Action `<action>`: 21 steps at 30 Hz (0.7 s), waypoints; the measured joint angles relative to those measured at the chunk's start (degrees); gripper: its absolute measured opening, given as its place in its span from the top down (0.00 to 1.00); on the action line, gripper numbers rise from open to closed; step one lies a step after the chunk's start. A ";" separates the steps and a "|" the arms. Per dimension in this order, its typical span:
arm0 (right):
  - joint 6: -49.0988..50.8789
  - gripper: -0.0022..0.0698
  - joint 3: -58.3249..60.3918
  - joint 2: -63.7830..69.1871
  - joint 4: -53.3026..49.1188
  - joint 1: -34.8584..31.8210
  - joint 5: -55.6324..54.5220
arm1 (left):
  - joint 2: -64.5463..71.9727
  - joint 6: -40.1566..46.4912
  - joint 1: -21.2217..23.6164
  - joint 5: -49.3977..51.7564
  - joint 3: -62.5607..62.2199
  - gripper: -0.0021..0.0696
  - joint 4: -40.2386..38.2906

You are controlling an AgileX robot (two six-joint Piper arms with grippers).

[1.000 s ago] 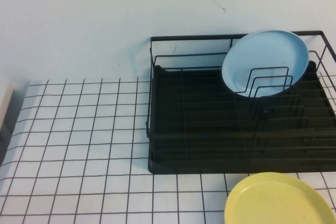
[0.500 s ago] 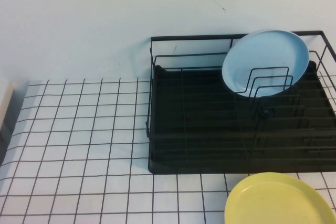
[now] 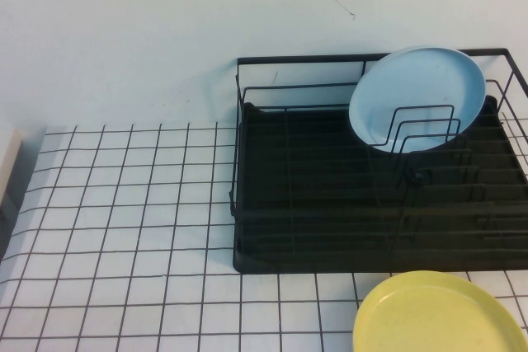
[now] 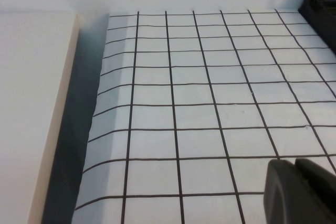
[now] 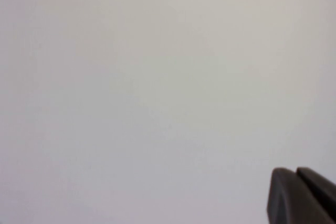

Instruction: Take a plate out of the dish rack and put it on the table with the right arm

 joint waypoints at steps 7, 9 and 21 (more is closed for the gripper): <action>0.40 0.97 -5.10 0.00 5.17 0.00 16.22 | 0.00 0.21 0.00 0.00 0.00 0.98 0.00; -0.24 0.97 -10.68 0.28 5.63 0.00 26.47 | 0.00 0.21 0.00 0.00 0.00 0.98 0.00; -11.09 0.97 -41.33 30.09 7.49 0.00 69.27 | 0.00 0.21 0.00 0.00 0.00 0.98 0.00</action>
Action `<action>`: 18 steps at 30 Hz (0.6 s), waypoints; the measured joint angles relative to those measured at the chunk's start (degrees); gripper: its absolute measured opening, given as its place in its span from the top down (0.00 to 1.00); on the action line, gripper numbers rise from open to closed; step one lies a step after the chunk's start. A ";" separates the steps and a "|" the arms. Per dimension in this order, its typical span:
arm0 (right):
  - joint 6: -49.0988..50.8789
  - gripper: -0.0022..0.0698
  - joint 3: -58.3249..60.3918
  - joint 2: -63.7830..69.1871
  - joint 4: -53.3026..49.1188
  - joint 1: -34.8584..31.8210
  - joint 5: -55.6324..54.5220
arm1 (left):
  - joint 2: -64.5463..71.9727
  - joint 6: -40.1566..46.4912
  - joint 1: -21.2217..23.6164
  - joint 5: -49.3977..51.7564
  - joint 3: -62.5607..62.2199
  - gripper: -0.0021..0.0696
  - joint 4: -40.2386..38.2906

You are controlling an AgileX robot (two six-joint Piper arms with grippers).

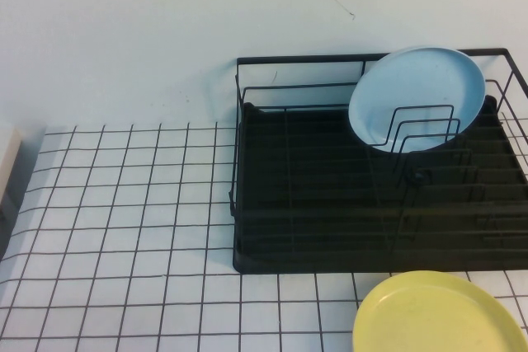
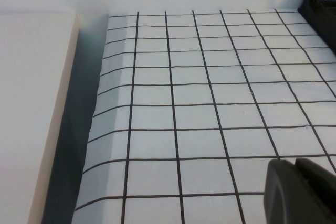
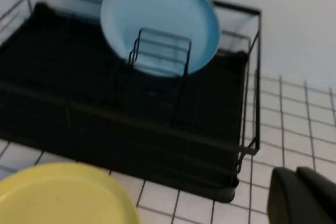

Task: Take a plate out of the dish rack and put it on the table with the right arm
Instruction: Grasp the plate from the shelf

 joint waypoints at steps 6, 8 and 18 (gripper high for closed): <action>-13.75 0.96 -6.72 18.79 4.54 0.00 0.81 | 0.00 0.00 0.00 0.00 0.00 0.98 0.00; -20.87 0.91 -8.30 24.19 6.37 0.00 -0.86 | 0.00 0.00 0.00 0.00 0.00 0.98 0.00; -52.87 0.25 -20.77 50.43 18.02 0.10 -6.87 | 0.00 0.00 0.00 0.00 0.00 0.98 0.00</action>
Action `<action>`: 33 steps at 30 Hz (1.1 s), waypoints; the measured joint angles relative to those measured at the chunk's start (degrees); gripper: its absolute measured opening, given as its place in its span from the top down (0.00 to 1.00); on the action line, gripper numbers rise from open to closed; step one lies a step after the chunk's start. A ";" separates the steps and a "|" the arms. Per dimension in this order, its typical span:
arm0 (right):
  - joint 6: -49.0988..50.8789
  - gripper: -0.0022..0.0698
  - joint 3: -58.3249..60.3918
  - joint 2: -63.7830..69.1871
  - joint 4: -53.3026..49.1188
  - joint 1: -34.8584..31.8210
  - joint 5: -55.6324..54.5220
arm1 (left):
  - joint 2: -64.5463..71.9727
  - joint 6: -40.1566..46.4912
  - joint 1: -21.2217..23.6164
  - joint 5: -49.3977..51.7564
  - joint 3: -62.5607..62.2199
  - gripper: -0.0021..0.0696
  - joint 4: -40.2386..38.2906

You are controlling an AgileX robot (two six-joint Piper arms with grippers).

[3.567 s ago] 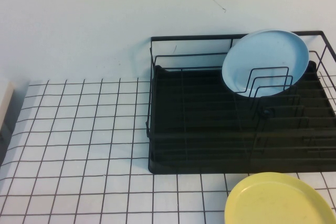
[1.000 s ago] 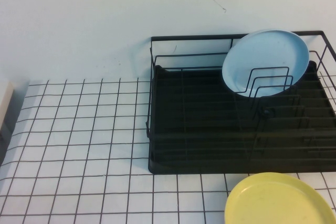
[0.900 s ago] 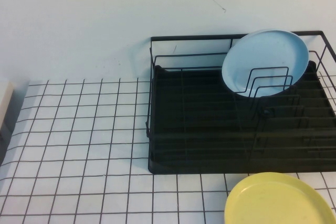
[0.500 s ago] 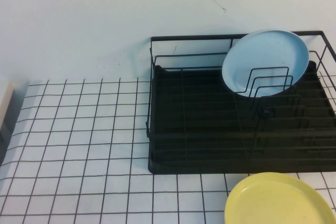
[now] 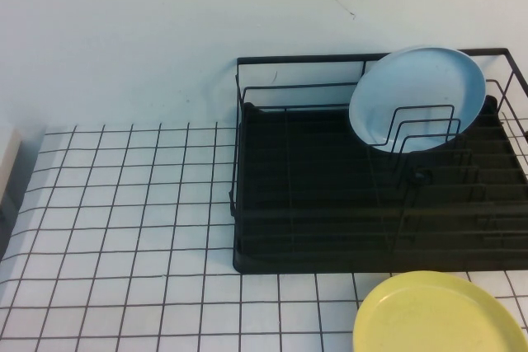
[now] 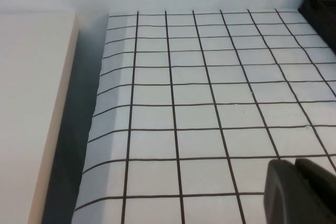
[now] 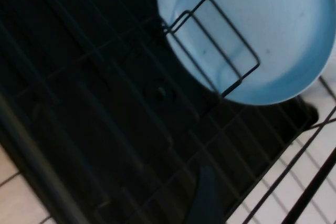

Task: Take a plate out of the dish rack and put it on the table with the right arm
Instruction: Grasp the plate from the shelf

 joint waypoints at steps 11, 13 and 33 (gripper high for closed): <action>-17.87 0.21 -16.57 20.16 8.00 0.64 -5.47 | 0.00 -0.17 0.00 0.00 0.00 0.98 0.00; -19.72 0.22 -19.42 23.25 9.51 1.39 -5.71 | 0.00 -0.17 0.00 0.00 0.00 0.98 0.00; -17.02 0.71 -39.42 40.36 11.80 5.45 -1.68 | 0.00 -0.17 0.00 0.00 0.00 0.98 0.00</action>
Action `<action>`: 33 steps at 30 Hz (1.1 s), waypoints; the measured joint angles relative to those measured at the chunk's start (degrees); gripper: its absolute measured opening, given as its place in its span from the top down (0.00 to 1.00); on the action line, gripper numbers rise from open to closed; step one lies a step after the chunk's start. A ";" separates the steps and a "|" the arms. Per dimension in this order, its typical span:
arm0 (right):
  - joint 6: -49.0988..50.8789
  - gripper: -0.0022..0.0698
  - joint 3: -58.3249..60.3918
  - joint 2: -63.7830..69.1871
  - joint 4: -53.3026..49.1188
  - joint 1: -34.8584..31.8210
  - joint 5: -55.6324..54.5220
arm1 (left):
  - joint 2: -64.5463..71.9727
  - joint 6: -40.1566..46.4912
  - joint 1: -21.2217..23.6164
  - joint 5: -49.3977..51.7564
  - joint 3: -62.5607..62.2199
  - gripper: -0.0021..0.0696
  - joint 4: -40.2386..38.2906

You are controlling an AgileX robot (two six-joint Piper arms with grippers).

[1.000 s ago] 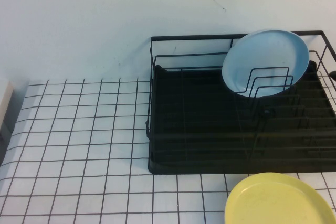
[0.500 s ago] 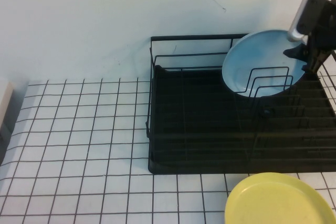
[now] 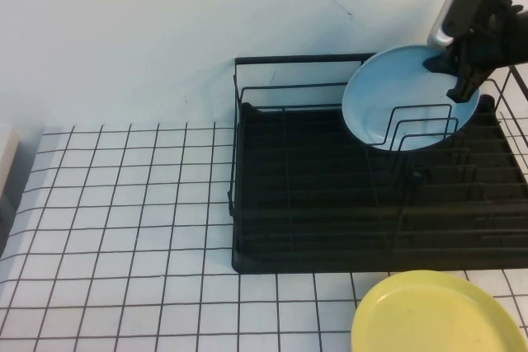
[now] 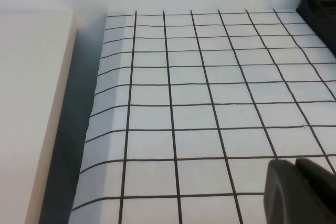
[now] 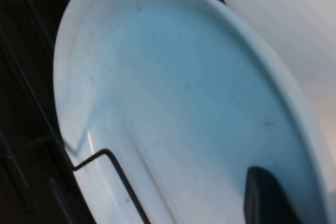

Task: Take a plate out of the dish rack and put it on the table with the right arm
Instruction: Grasp the plate from the shelf, then place the plate from the table

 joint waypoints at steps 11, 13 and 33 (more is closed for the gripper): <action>8.87 0.83 -0.15 -13.01 -5.79 0.06 3.54 | 0.00 0.00 0.00 0.00 0.00 0.98 0.00; 14.52 0.83 -0.17 -17.69 -8.30 0.06 4.34 | 0.00 0.00 0.00 0.00 0.00 0.98 0.00; 54.68 0.83 29.15 -42.76 -17.46 0.06 40.00 | 0.00 0.21 0.00 0.00 0.00 0.98 0.00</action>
